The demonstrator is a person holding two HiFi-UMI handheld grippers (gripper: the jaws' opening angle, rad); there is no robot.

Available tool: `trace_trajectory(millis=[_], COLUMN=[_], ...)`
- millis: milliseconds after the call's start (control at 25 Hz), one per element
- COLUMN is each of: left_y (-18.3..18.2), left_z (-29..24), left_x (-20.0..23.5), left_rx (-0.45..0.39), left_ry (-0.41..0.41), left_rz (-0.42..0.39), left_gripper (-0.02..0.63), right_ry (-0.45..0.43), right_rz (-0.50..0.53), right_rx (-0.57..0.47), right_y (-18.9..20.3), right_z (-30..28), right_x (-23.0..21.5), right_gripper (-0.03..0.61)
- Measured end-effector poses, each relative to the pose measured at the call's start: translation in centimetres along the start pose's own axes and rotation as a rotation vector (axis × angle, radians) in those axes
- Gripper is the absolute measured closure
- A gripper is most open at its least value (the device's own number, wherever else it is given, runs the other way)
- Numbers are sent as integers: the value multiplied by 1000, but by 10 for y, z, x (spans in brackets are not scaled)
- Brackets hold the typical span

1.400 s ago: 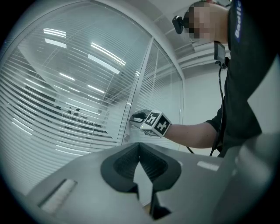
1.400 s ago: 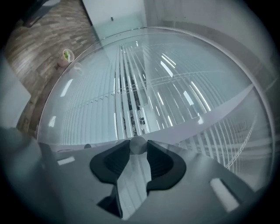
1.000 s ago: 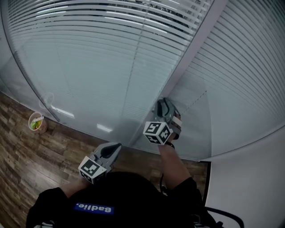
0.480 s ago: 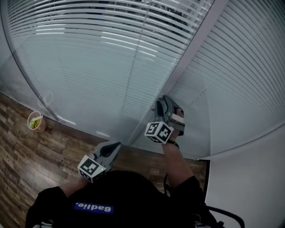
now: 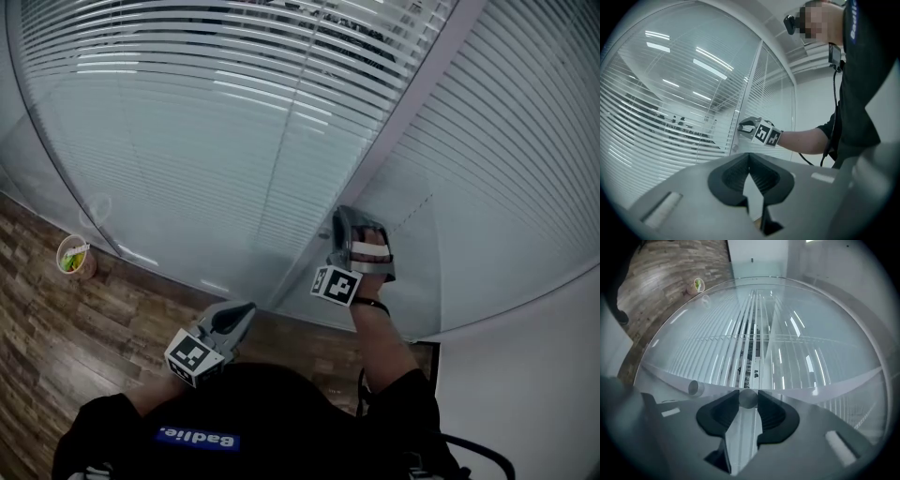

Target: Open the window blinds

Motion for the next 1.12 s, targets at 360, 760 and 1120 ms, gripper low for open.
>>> trace_trajectory(millis=[360, 760, 1120], left_y=[0, -4, -1], left_z=[2, 6, 3], left_x=[2, 5, 9], left_rx=[-1, 9, 8], left_ry=[-12, -26, -14], left_rz=[-9, -21, -20], left_gripper=[614, 614, 614], right_ry=[97, 227, 265], right_rz=[-410, -784, -951], right_rx=[10, 24, 38], right_y=[0, 2, 7], right_z=[-2, 1, 1], right_x=[-8, -15, -15], right_gripper=[451, 451, 451])
Point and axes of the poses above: the fingertips, and each gripper's own axes: z backward along the fingers, x to its left, y out of its underside, the point moved 6 cm from there along z, backward along the fingers, and after that the axes turned 15 degrees about -x, right-handed, at the moved point
